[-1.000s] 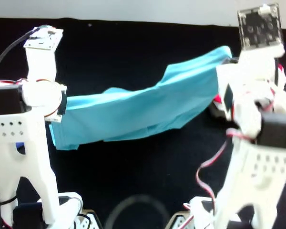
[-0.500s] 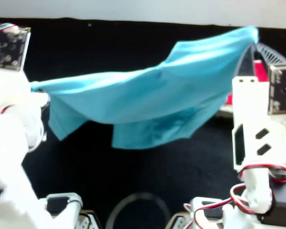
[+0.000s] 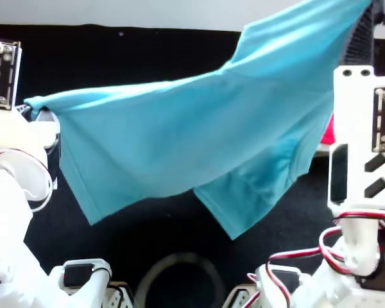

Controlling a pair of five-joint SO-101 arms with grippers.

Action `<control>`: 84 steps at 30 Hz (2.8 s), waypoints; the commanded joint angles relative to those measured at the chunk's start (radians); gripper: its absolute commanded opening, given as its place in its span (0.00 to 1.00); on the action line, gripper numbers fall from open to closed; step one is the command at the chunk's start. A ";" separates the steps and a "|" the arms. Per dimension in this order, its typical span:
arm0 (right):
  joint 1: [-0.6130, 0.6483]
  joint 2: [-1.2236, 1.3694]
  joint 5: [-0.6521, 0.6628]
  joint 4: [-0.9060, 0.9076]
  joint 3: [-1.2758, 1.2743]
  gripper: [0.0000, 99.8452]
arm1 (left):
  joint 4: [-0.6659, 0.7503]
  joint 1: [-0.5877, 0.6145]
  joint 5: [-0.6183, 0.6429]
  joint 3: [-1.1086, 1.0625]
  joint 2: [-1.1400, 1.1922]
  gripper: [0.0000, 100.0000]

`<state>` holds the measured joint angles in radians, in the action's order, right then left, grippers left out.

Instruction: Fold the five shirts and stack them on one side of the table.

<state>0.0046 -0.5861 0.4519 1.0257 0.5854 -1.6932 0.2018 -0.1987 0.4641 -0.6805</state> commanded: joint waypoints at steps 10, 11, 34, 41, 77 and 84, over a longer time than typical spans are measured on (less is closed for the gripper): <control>0.002 0.039 0.006 0.119 0.268 0.01 | 0.018 0.012 0.006 0.147 -0.096 0.01; 0.002 0.039 0.006 0.133 0.280 0.01 | 0.018 0.012 0.006 0.147 -0.107 0.01; 0.004 0.039 0.009 0.423 0.759 0.01 | -0.054 0.010 0.008 0.140 -0.211 0.01; 0.004 0.065 0.008 0.414 0.697 0.01 | -0.048 0.010 0.008 -0.107 -0.236 0.01; 0.127 0.776 0.006 -0.081 0.274 0.01 | 0.410 0.065 0.000 -0.127 0.558 0.01; 0.153 0.892 0.006 -0.090 0.265 0.01 | 0.282 0.087 0.000 0.160 0.903 0.01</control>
<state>0.1427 0.2808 0.4534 0.9659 0.8477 -1.3755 0.2754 -0.1987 0.5071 0.1220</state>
